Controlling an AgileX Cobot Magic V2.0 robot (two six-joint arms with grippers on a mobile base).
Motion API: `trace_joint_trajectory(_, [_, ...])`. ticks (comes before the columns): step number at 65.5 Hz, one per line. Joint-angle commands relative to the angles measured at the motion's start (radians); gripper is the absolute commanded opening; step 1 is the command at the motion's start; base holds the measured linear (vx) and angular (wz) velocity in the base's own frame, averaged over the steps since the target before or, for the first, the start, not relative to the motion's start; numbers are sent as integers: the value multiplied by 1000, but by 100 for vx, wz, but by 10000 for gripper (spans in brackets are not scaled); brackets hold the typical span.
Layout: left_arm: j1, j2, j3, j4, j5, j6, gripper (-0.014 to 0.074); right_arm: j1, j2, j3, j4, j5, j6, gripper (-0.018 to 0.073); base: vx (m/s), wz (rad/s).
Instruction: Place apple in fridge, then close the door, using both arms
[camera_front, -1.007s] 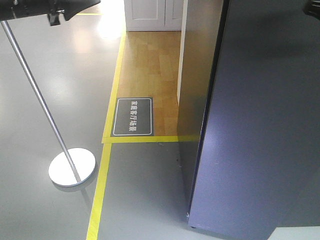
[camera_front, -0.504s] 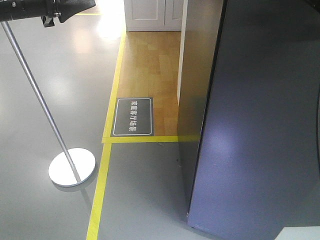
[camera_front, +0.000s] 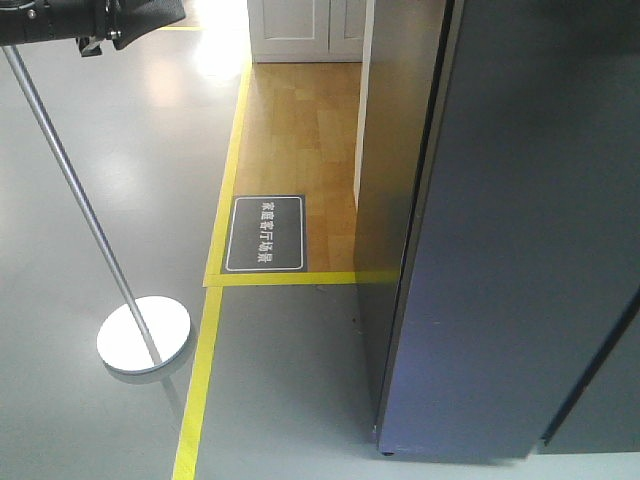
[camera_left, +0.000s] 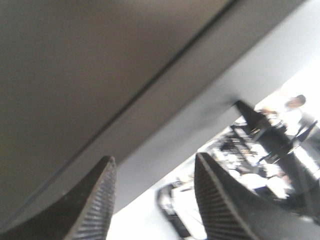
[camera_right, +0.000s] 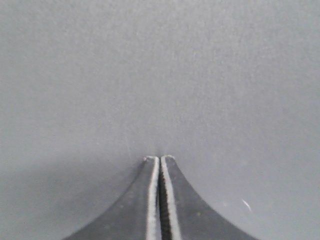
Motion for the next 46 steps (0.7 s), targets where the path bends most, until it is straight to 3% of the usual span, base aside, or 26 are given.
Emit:
trace_joint_trajectory(1, [4, -49, -35, -24, -38, -5, 360, -40, 25, -81, -18, 89, -8, -3, 0, 0])
trace_joint_trajectory(15, [4, -49, -35, 11, -87, -5, 360, -55, 42, -138, -57, 201, -7, -3, 0, 0])
trace_joint_trajectory(31, [4, -51, -35, 5, -48, -14, 344, -53, -90, -138, -62, 416, -10, -3, 0, 0])
trace_joint_trajectory(38, [4, -59, -35, -5, 33, -16, 270, -53, -172, -138, -62, 572, -10, -3, 0, 0])
trace_joint_trajectory(46, [4, -87, -35, 0, 128, -1, 122, -53, -267, -138, -63, 734, -14, -3, 0, 0])
